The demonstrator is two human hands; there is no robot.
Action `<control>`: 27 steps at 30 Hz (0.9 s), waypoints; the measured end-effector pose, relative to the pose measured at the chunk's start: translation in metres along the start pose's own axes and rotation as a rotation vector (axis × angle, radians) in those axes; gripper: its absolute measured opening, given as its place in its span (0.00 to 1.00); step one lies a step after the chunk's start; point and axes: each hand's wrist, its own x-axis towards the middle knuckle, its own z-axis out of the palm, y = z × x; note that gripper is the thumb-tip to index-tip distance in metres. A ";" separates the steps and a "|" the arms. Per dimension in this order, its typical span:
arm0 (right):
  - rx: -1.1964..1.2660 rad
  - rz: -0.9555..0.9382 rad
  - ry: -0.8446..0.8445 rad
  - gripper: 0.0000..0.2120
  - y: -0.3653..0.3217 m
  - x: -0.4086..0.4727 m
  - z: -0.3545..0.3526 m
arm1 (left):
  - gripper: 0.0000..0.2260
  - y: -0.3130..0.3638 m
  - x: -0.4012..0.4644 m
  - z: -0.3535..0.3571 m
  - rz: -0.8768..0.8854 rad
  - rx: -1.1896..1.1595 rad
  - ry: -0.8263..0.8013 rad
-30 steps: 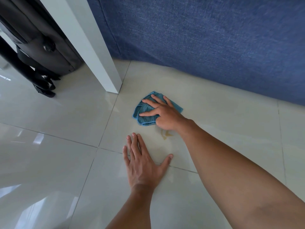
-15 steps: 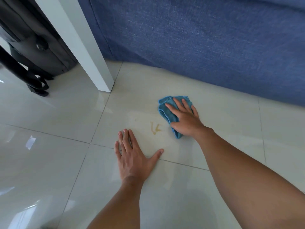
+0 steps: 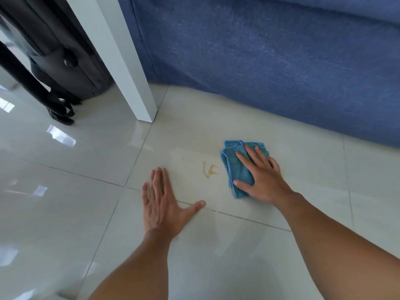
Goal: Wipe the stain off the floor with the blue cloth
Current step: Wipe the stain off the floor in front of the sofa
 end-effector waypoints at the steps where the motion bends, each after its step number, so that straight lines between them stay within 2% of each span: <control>1: -0.038 0.000 0.025 0.43 -0.001 -0.001 0.005 | 0.62 0.000 0.001 0.001 -0.002 0.002 -0.001; 7: -0.146 0.004 0.127 0.45 -0.016 0.003 0.017 | 0.62 0.002 0.000 0.000 -0.015 -0.004 -0.016; 12: -0.140 -0.127 0.111 0.45 -0.034 0.028 0.013 | 0.62 0.002 0.002 0.001 -0.011 -0.019 -0.029; 18: -0.116 -0.192 0.070 0.47 -0.059 0.061 0.012 | 0.62 0.002 0.002 0.002 -0.017 -0.035 -0.031; 23: -0.056 -0.157 0.087 0.48 -0.085 0.080 0.015 | 0.62 0.002 0.003 0.000 -0.013 -0.037 -0.042; 27: -0.005 -0.054 0.104 0.47 -0.110 0.091 0.017 | 0.61 0.001 0.004 0.000 -0.011 -0.024 -0.050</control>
